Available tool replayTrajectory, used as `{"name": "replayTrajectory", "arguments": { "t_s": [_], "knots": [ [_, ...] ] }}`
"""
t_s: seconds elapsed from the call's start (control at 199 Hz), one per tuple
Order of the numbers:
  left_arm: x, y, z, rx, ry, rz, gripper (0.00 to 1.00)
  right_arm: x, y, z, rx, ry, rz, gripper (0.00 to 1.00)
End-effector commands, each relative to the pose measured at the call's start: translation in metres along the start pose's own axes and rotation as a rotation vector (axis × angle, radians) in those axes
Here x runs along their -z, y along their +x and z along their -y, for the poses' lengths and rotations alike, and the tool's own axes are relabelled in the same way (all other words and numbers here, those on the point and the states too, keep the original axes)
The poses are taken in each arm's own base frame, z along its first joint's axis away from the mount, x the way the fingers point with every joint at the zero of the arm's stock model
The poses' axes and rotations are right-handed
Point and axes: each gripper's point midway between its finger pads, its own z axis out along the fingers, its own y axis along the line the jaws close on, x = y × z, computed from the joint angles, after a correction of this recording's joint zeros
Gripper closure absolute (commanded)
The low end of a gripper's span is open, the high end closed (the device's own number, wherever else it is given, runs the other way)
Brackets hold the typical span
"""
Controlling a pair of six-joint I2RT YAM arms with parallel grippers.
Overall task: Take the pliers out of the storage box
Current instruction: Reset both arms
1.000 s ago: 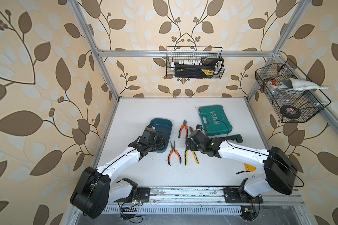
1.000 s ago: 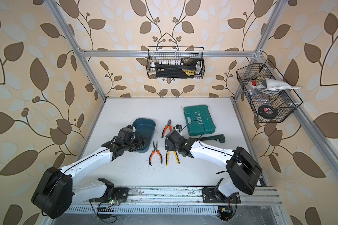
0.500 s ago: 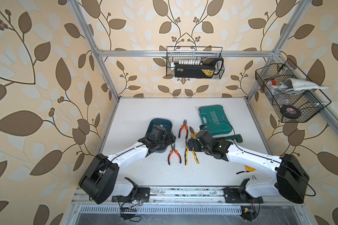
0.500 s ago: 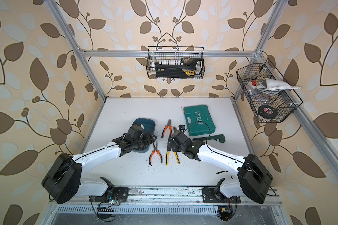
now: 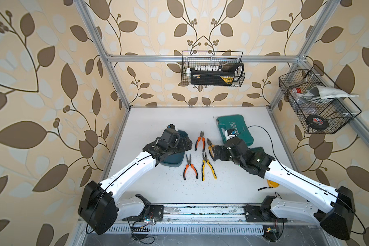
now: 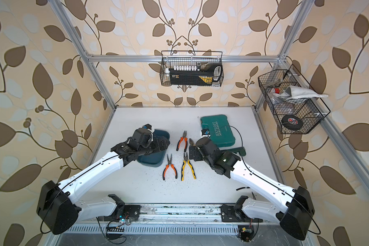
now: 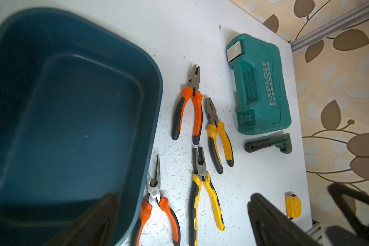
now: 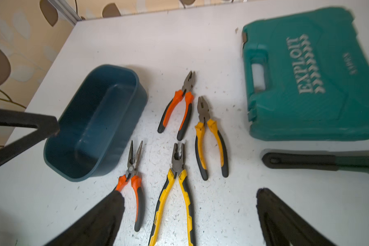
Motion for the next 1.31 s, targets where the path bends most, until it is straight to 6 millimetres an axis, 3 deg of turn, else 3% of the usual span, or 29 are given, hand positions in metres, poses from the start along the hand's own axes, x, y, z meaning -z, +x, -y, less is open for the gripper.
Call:
{"name": "replayTrajectory", "arguments": {
  "t_s": [0.0,0.201,0.327,0.402,0.533,0.688,0.759,0.884,1.035,1.166,1.302],
  "knots": [
    [0.024,-0.016,-0.002,-0.156,-0.04,0.081,0.01,0.019,-0.02,0.023,0.107,0.119,0.038,0.01],
    [0.062,-0.049,-0.017,-0.222,-0.106,0.356,0.01,0.037,-0.053,0.048,0.121,0.234,0.147,0.01],
    [0.08,-0.07,-0.031,-0.439,-0.223,0.527,0.01,0.04,-0.069,0.076,0.159,0.374,0.33,0.01],
    [0.087,-0.082,-0.052,-0.434,-0.353,0.624,0.01,0.038,-0.071,0.084,0.186,0.389,0.446,0.01],
    [0.093,-0.091,-0.092,-0.377,-0.532,0.682,0.01,0.025,-0.065,0.113,0.217,0.365,0.517,0.01],
    [0.078,-0.088,-0.116,-0.423,-0.569,0.713,0.01,-0.01,-0.04,0.158,0.276,0.336,0.453,0.01],
    [0.064,-0.082,-0.117,-0.51,-0.554,0.702,0.01,-0.023,-0.032,0.181,0.243,0.384,0.438,0.01],
    [0.055,-0.08,-0.133,-0.491,-0.597,0.69,0.01,-0.045,-0.021,0.213,0.224,0.471,0.398,0.01],
    [0.041,-0.08,-0.157,-0.453,-0.609,0.676,0.01,-0.081,-0.002,0.23,0.155,0.428,0.338,0.01],
    [0.03,-0.077,-0.18,-0.44,-0.619,0.656,0.01,-0.087,-0.005,0.222,0.145,0.336,0.369,0.01],
    [0.022,-0.072,-0.196,-0.45,-0.595,0.644,0.01,-0.09,0.013,0.245,0.063,0.385,0.426,0.01]
  ]
}}
